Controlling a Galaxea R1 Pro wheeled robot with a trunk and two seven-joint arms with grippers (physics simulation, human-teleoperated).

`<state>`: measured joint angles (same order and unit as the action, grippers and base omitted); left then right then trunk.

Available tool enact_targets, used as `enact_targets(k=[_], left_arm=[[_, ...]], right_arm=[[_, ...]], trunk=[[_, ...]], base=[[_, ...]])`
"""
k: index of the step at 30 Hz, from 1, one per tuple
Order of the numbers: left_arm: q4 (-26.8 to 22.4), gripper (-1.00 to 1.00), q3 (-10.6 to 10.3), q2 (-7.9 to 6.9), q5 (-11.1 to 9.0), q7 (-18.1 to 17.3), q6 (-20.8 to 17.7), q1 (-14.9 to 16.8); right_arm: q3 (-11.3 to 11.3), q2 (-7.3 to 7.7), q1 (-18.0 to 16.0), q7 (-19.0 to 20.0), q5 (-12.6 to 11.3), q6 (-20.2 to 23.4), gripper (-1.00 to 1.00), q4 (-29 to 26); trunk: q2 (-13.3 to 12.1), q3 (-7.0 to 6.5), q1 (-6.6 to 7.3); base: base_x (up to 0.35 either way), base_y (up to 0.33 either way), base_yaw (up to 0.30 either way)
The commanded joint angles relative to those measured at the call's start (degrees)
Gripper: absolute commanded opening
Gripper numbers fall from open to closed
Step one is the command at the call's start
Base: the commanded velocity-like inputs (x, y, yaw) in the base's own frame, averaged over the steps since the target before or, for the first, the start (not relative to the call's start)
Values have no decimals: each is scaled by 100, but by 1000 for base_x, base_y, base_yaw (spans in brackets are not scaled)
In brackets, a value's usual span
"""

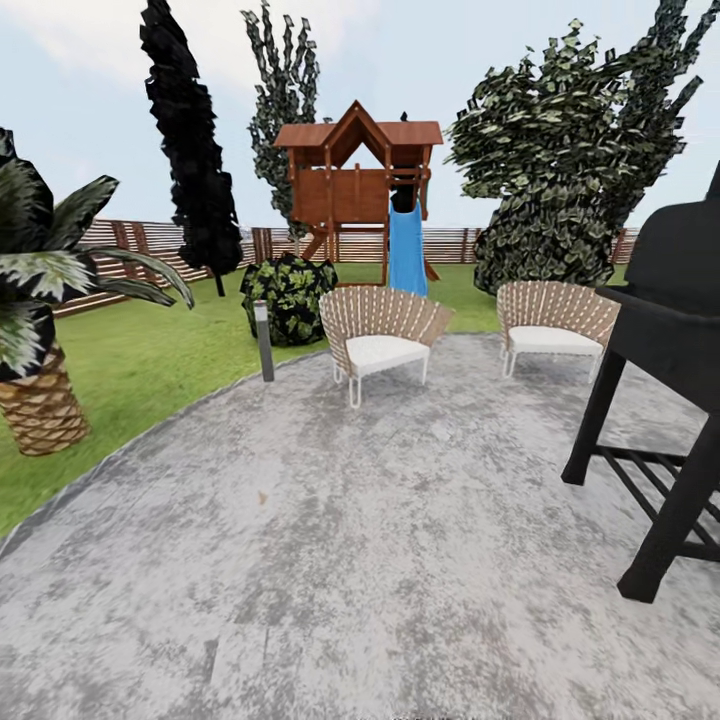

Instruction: In the garden, pick up the pesticide atomizer on the floor and spray pesticide onto both trees until each tree trunk is fully covered.

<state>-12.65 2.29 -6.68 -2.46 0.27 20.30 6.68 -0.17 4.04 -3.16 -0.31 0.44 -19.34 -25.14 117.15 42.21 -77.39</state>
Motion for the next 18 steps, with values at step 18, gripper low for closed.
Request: enact_targets(k=[18], left_arm=[[0,100,0,-1,0,0,0,0]], right_arm=[[0,-1,0,-4,0,0,100,0]], trunk=[[723,326,-396]], base=[[0,0,-300]])
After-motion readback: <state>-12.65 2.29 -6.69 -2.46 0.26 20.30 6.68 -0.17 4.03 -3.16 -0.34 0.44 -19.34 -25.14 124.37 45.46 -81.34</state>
